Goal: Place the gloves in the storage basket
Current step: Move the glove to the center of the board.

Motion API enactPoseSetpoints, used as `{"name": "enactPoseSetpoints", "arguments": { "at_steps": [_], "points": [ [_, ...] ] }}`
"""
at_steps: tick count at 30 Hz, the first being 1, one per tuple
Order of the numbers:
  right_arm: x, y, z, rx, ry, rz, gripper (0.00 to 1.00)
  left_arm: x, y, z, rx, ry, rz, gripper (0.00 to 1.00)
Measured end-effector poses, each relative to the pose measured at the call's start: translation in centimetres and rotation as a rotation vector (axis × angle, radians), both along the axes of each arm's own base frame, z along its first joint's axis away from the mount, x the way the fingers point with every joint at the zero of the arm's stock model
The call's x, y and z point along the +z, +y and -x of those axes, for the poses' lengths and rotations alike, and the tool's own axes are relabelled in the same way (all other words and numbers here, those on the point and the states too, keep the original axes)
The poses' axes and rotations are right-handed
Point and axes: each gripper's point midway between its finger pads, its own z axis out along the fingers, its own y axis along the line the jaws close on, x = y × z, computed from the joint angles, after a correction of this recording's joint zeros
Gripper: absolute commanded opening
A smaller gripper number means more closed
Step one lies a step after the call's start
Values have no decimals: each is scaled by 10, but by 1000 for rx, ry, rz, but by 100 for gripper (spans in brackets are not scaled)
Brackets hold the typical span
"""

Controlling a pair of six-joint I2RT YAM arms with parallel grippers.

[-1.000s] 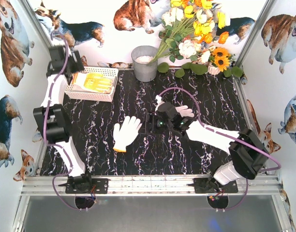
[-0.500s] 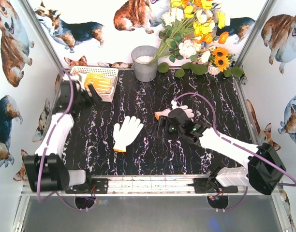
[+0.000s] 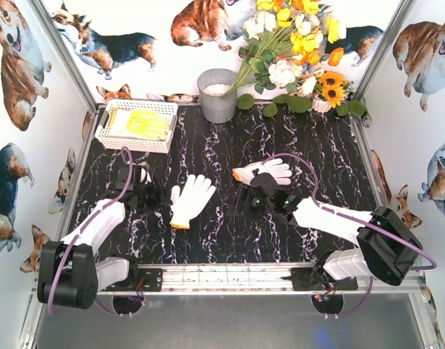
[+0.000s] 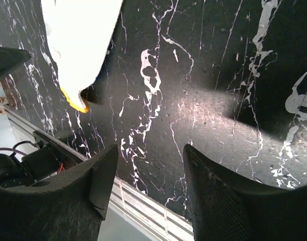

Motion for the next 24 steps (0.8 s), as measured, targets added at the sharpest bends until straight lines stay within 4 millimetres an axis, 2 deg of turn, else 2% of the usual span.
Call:
{"name": "enactPoseSetpoints", "arguments": {
  "at_steps": [4, 7, 12, 14, 16, 19, 21, 24],
  "points": [
    [-2, 0, -1, -7, -3, 12, 56, -13, -14, 6, -12, 30, 61, 50],
    [-2, -8, -5, -21, -17, 69, 57, -19, -26, 7, -35, 40, 88, 50],
    [17, -18, -24, -26, -93, 190, 58, -31, -36, 13, -59, 74, 110, 47],
    [24, -20, -33, -25, -120, 230, 58, -30, -43, 11, -78, 64, 125, 39],
    [27, -21, -41, -15, -140, 273, 58, -32, -50, 12, -100, 65, 131, 23],
    [23, -25, -47, 5, -142, 331, 58, -38, -55, 13, -117, 73, 114, 7],
    [16, -28, -47, 24, -134, 370, 58, -40, -55, 13, -118, 75, 98, 0],
    [7, -33, -50, 58, -123, 429, 58, -40, -59, 13, -132, 65, 73, 0]
  ]
}}
